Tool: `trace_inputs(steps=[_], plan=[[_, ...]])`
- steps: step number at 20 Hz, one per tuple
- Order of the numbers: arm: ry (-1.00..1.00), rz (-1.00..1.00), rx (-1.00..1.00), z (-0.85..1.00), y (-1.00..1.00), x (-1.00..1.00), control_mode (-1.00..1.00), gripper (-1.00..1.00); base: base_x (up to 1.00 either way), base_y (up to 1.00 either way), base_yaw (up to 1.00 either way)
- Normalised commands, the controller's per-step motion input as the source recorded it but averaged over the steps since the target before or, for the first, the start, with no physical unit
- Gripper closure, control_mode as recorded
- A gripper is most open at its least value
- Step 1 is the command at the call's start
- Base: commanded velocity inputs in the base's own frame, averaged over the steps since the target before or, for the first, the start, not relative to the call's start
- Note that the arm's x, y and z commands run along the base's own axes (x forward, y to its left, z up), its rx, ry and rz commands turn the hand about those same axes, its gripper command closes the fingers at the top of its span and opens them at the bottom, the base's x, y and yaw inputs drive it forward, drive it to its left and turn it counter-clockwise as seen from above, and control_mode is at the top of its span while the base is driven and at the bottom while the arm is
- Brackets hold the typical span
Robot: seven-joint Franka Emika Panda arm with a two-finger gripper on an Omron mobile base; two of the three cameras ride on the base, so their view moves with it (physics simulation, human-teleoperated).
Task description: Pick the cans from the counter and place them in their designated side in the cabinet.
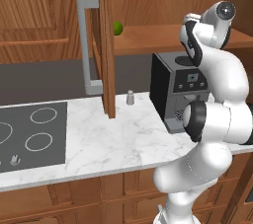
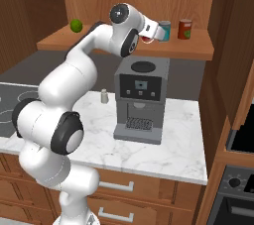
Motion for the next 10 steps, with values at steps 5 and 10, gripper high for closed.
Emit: trace_inputs(steps=[5,10], plan=[[0.03,0.00,0.00,-0.17,0.00,0.11,-1.00,1.00,0.00,0.00,0.00],[0.02,0.00,0.00,-0.24,-0.01,0.13,-1.00,1.00,0.00,0.00,0.00]])
